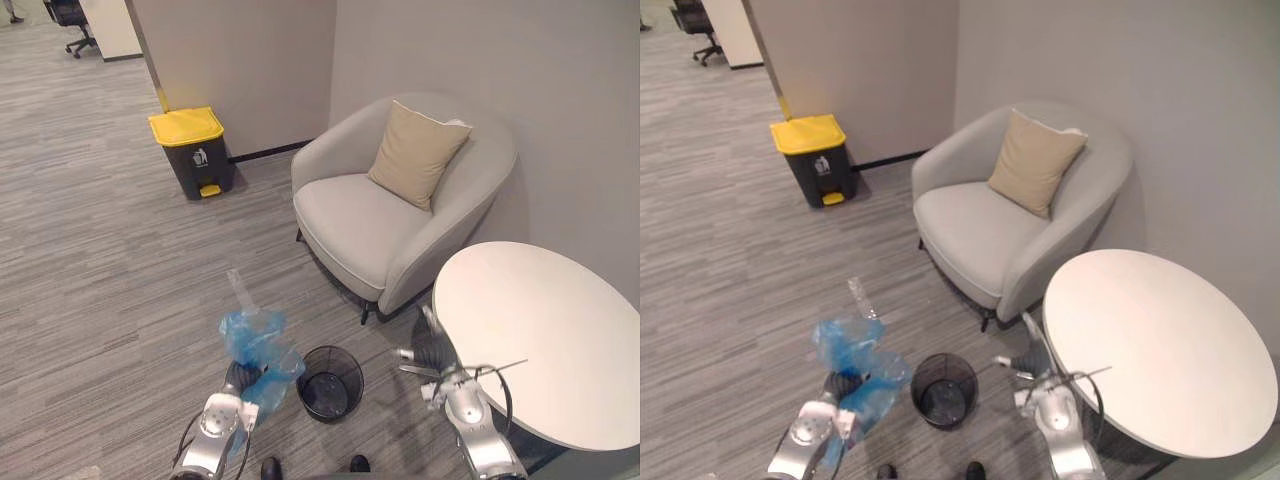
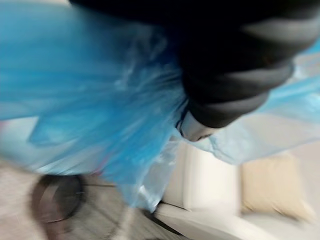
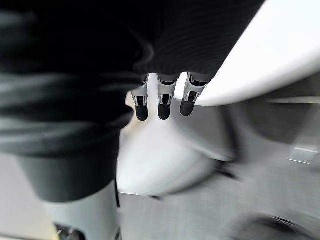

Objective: Gather rubbish on tea table into small bin, then transfer packed bag to large trash can.

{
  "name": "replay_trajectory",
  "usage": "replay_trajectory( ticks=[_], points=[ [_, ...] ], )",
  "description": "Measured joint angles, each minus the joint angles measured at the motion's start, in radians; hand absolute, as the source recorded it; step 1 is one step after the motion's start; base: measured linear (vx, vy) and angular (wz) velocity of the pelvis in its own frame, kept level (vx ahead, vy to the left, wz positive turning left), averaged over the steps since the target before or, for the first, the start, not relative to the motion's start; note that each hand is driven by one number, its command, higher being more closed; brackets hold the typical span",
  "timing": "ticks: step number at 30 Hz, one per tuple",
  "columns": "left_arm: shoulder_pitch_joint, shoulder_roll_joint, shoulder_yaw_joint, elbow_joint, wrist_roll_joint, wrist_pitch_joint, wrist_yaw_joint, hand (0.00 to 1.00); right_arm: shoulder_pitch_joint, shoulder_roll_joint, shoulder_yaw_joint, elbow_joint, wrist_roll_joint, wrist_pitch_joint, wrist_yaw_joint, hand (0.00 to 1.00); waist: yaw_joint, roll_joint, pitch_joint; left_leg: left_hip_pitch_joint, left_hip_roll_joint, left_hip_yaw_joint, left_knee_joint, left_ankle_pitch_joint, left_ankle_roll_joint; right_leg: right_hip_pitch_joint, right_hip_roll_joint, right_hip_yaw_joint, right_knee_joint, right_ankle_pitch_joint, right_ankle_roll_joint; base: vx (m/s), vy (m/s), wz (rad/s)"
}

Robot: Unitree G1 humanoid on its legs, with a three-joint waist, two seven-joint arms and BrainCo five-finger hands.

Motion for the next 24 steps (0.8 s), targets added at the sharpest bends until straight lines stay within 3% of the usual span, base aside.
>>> replay_trajectory(
  ticks=[7,17,20,22,24],
  points=[
    [0.017,-0.006,0.038,0.186,-0.017,0.014,0.000,1.00,-0.022,-0.001,-0.069,0.343,0.005,0.034,-0.002,0.00,0.005,0.007,0.007,0.029,0.000,0.009,0.001,-0.014,-0.002,0.024,0.001,0.008,0.006,-0.012,0.011,0.05,-0.001,-0.03],
    [-0.025,-0.006,0.037,0.234,-0.016,0.015,0.001,1.00,-0.110,0.000,-0.070,0.430,0.004,0.056,-0.025,0.00,0.009,0.011,0.099,0.005,-0.007,0.058,0.015,-0.013,0.014,-0.069,-0.003,0.060,0.118,-0.030,0.016,0.02,0.021,-0.15],
    [-0.064,-0.007,0.031,0.225,-0.019,0.015,0.001,1.00,-0.121,0.002,-0.061,0.429,0.005,0.062,-0.036,0.00,0.010,-0.003,0.123,-0.067,-0.010,0.055,0.125,-0.040,0.046,-0.118,-0.024,0.062,0.195,-0.046,0.025,-0.04,0.027,0.15],
    [-0.082,-0.006,0.028,0.186,-0.021,0.011,0.002,1.00,-0.122,0.004,-0.038,0.427,0.007,0.061,-0.040,0.00,0.008,0.002,0.133,-0.091,-0.005,0.024,0.170,-0.046,0.053,-0.157,-0.033,0.031,0.462,-0.210,0.029,-0.03,-0.026,0.64],
    [-0.074,-0.006,0.025,0.160,-0.023,0.009,0.003,1.00,-0.121,0.012,-0.032,0.428,0.007,0.061,-0.041,0.00,0.019,-0.001,0.135,-0.099,-0.005,0.004,0.190,-0.045,0.051,-0.137,-0.030,0.026,0.545,-0.273,0.039,0.00,-0.074,0.47]
  ],
)
